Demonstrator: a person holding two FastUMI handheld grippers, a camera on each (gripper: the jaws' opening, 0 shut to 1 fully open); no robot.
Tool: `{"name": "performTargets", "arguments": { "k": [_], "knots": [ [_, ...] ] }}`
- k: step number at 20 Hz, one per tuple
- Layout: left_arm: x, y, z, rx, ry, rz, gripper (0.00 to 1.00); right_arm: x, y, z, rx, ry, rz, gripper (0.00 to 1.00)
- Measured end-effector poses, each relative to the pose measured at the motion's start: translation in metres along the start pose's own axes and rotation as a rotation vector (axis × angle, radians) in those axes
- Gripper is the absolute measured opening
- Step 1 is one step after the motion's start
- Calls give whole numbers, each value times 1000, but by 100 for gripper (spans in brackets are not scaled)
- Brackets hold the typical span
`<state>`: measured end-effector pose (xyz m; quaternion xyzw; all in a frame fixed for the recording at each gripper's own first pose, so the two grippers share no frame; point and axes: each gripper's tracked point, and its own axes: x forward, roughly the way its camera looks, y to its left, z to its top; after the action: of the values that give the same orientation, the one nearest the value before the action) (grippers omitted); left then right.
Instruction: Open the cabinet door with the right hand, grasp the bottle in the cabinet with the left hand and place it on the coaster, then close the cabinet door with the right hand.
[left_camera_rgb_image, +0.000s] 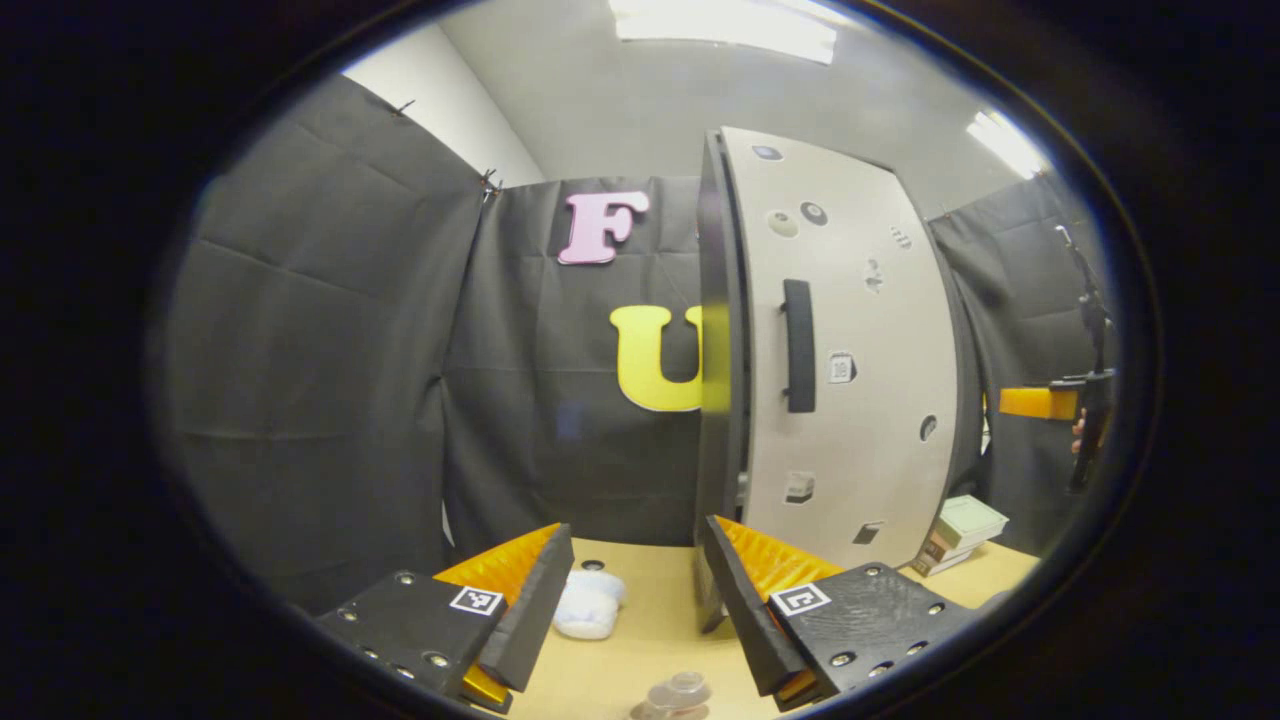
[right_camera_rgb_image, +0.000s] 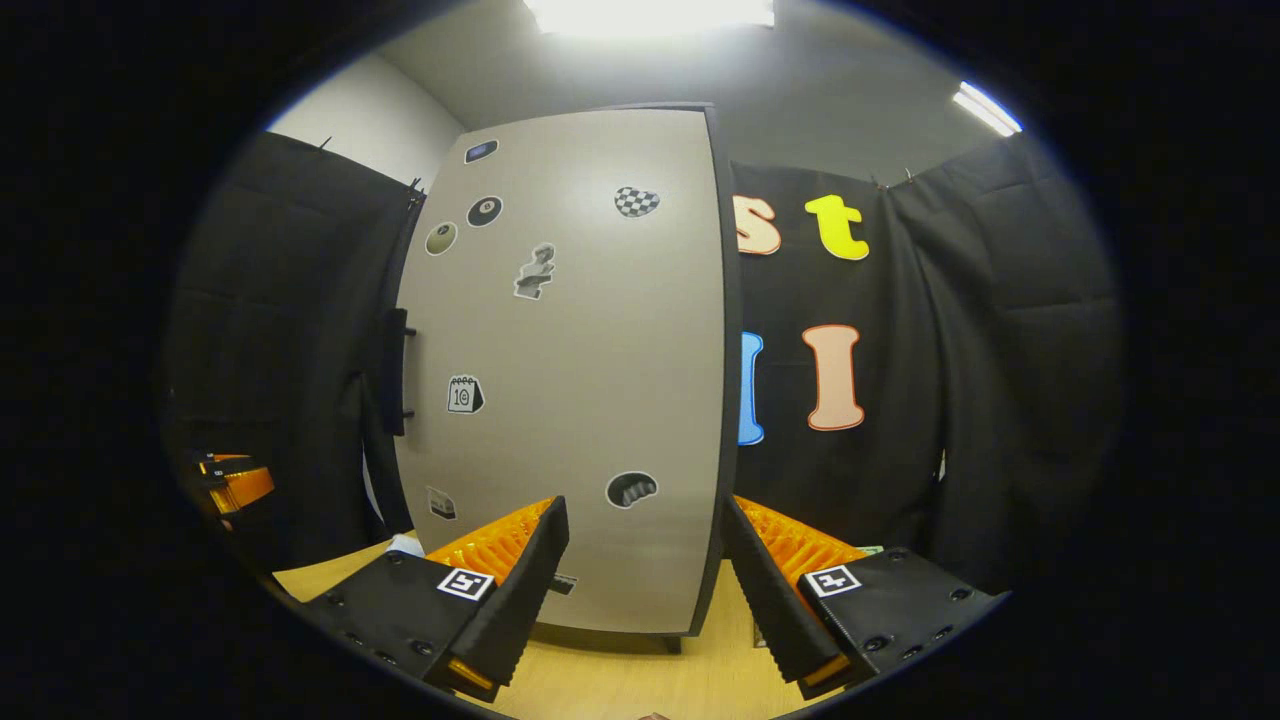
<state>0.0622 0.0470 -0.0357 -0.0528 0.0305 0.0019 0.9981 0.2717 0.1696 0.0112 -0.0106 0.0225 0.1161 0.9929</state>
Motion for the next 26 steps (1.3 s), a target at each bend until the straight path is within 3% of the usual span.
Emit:
{"name": "performTargets", "arguments": {
  "k": [5, 9, 10, 13, 26],
  "knots": [
    [-21, -36, 8, 4, 9, 19, 81, -47, -48, -17, 25, -5, -19, 96],
    [-32, -50, 22, 65, -4, 39, 80, -74, -83, -36, 54, 17, -54, 96],
    [-34, -54, 25, 67, -6, 35, 83, -80, -89, -40, 58, 25, -69, 96],
    [-40, -67, 25, 55, -10, 2, 80, -101, -102, -42, 68, 22, -108, 96],
    [-38, -47, 19, 69, -21, -55, 81, -127, -72, -15, 57, -43, -152, 97]
  ]
}}
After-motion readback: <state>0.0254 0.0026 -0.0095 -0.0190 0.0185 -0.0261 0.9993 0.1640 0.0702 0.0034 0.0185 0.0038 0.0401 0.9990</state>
